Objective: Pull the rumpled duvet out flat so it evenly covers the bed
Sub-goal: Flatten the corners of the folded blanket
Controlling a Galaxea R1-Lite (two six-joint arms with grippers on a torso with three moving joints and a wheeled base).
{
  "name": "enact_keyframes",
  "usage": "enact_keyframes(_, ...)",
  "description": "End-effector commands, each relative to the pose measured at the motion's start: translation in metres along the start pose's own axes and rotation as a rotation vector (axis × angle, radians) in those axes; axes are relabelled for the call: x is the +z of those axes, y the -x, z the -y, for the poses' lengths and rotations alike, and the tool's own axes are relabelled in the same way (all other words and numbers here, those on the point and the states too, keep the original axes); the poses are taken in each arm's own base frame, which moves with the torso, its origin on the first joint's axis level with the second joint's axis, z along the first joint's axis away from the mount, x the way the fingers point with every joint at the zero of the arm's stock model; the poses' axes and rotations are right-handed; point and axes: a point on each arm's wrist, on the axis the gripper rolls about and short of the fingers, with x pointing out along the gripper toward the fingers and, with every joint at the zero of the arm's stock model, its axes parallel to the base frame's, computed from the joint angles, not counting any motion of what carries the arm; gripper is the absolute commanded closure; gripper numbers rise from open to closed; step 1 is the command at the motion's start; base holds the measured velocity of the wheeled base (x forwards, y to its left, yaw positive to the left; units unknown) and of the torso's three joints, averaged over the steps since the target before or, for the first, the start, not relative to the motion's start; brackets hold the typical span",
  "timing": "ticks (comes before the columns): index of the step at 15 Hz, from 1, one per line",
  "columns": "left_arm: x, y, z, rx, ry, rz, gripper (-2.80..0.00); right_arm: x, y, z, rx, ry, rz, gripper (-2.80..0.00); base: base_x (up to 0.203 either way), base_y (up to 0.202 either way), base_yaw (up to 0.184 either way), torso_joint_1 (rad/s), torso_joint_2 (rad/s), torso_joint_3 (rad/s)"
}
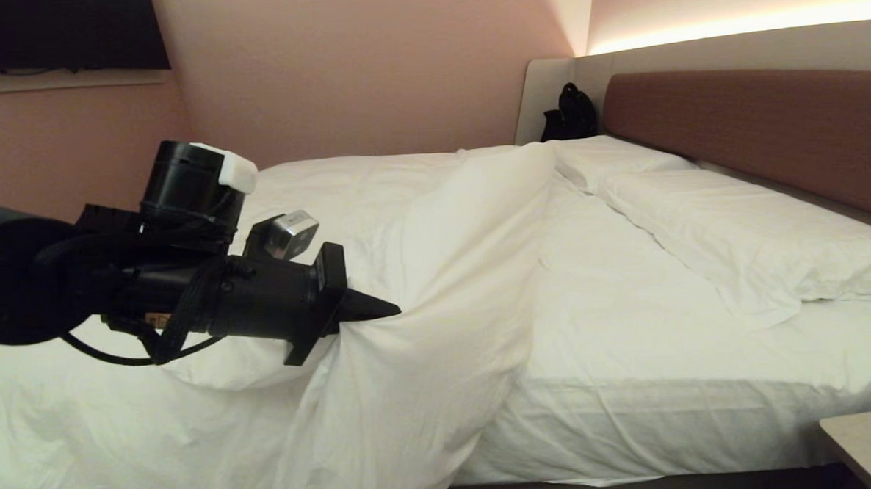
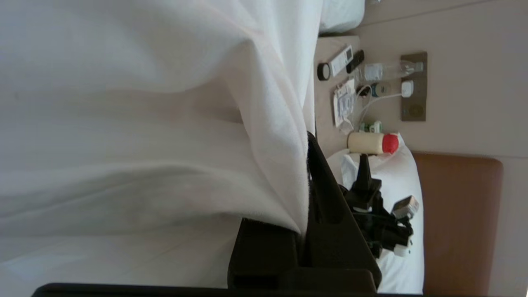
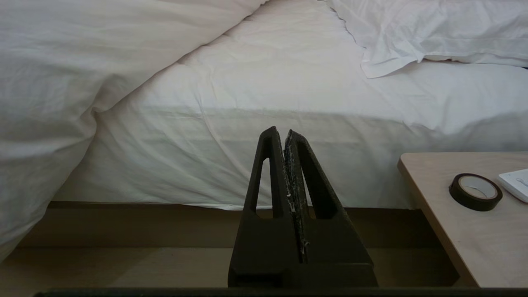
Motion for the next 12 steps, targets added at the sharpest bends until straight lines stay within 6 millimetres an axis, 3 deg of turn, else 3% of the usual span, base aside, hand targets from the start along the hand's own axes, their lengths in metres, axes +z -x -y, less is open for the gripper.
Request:
enact_keyframes(1,-0.008,-0.005,0.009,-0.023,-0.005,-0.035,0.00,0.000,0.000,0.000,0.001,0.000,0.000,0.00,0.000,0.000,0.000,0.000,0.00,0.000)
enact_keyframes(5,-0.016,-0.018,0.022,-0.072,-0.035,-0.065,0.00,0.000,0.000,0.000,0.001,0.000,0.000,0.00,0.000,0.000,0.000,0.000,0.00,0.000)
enact_keyframes(12,-0.014,-0.027,0.021,-0.085,-0.047,-0.069,0.00,0.000,0.000,0.000,0.001,0.000,0.000,0.00,0.000,0.000,0.000,0.000,0.00,0.000)
